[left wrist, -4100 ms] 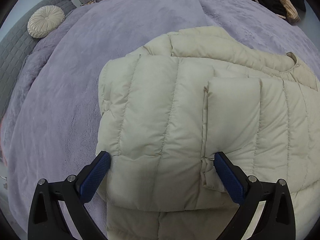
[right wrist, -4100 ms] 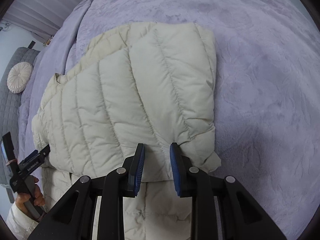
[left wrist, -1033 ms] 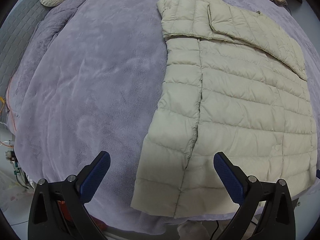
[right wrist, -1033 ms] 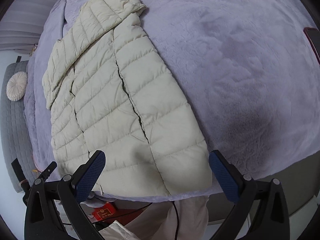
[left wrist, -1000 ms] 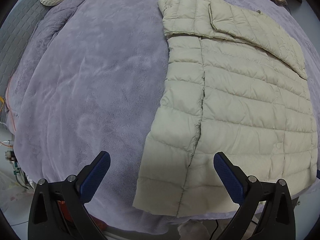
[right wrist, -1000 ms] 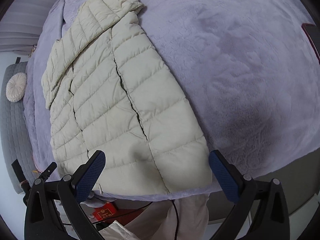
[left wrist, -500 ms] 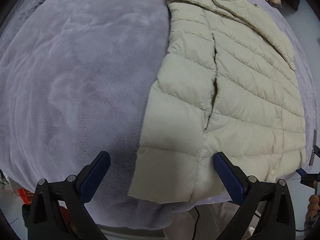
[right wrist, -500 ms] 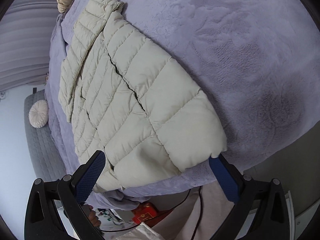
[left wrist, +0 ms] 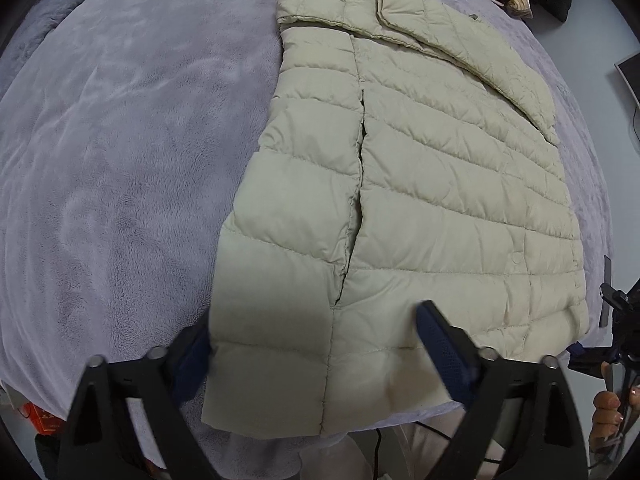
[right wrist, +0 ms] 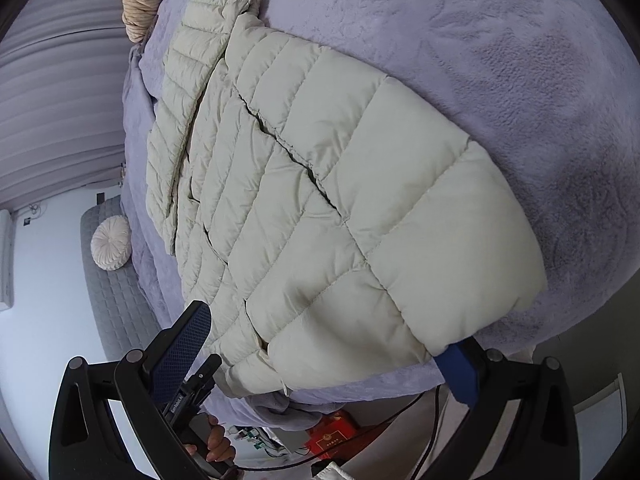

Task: Fold large clothes

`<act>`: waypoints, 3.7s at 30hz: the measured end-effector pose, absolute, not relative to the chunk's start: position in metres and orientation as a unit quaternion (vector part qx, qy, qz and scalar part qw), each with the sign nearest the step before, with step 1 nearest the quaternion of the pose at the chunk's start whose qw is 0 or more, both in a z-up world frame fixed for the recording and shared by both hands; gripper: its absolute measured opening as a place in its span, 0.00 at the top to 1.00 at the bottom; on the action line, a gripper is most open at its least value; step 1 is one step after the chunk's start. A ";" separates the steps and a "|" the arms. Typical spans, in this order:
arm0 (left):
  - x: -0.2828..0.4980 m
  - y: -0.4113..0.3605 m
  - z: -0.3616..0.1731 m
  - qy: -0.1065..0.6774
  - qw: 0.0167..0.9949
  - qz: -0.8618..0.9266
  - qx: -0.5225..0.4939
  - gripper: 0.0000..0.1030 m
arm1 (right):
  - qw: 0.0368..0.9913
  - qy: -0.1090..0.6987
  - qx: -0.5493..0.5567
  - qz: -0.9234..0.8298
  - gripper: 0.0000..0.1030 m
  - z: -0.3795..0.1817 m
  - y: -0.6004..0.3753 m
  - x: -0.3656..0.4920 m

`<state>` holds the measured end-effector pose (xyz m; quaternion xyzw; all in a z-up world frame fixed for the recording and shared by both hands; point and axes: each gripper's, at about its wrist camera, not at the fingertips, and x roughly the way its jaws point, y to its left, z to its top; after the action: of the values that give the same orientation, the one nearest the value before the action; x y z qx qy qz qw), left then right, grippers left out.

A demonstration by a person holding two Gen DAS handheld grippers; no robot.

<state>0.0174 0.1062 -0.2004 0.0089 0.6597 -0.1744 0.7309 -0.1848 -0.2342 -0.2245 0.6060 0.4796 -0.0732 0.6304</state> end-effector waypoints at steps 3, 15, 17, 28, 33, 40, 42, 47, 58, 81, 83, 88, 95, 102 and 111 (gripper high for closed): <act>0.019 0.110 -0.203 0.671 0.718 -0.186 0.004 0.65 | 0.628 0.464 0.621 -0.073 0.13 -0.227 -0.237 -0.191; 0.026 0.126 -0.149 0.640 0.720 -0.261 -0.063 0.89 | 0.649 0.421 0.633 -0.023 0.90 -0.196 -0.245 -0.192; 0.034 0.126 -0.137 0.633 0.725 -0.260 -0.078 0.89 | 0.658 0.417 0.627 -0.002 0.90 -0.182 -0.249 -0.182; 0.096 0.120 -0.064 0.568 0.773 -0.232 -0.162 0.89 | 0.700 0.408 0.581 0.079 0.90 -0.108 -0.297 -0.104; 0.135 0.094 -0.042 0.539 0.800 -0.210 -0.160 0.89 | 0.717 0.407 0.553 0.120 0.90 -0.082 -0.323 -0.044; 0.198 0.065 -0.042 0.524 0.817 -0.188 -0.150 0.89 | 0.732 0.418 0.521 0.136 0.90 -0.073 -0.349 0.039; 0.220 0.061 -0.049 0.526 0.817 -0.187 -0.144 0.89 | 0.734 0.419 0.520 0.129 0.90 -0.075 -0.355 0.060; 0.275 0.051 -0.086 0.544 0.813 -0.168 -0.122 0.89 | 0.729 0.421 0.531 0.098 0.90 -0.100 -0.372 0.109; 0.343 0.017 -0.166 0.590 0.792 -0.146 -0.053 0.88 | 0.726 0.476 0.496 0.037 0.90 -0.173 -0.385 0.201; 0.307 0.021 -0.094 0.491 0.866 -0.089 0.014 0.00 | 0.781 0.462 0.420 0.008 0.26 -0.121 -0.387 0.190; 0.298 0.018 -0.085 0.481 0.870 -0.110 0.006 0.01 | 0.787 0.460 0.412 -0.003 0.26 -0.113 -0.389 0.179; 0.289 -0.010 -0.084 0.482 0.862 -0.157 0.027 0.00 | 0.784 0.475 0.400 -0.005 0.71 -0.113 -0.388 0.165; 0.326 -0.047 -0.153 0.519 0.843 -0.130 0.052 0.00 | 0.780 0.504 0.371 0.006 0.71 -0.147 -0.362 0.189; 0.354 -0.029 -0.217 0.564 0.821 -0.087 0.020 0.00 | 0.766 0.503 0.399 -0.022 0.82 -0.209 -0.373 0.208; 0.355 -0.011 -0.199 0.558 0.826 -0.078 0.022 0.00 | 0.762 0.493 0.418 -0.047 0.90 -0.208 -0.394 0.194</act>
<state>0.3545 -0.0107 -0.1992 0.0223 0.5584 -0.0784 0.8256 0.1938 -0.3943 -0.2079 0.4177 0.4929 -0.0468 0.7618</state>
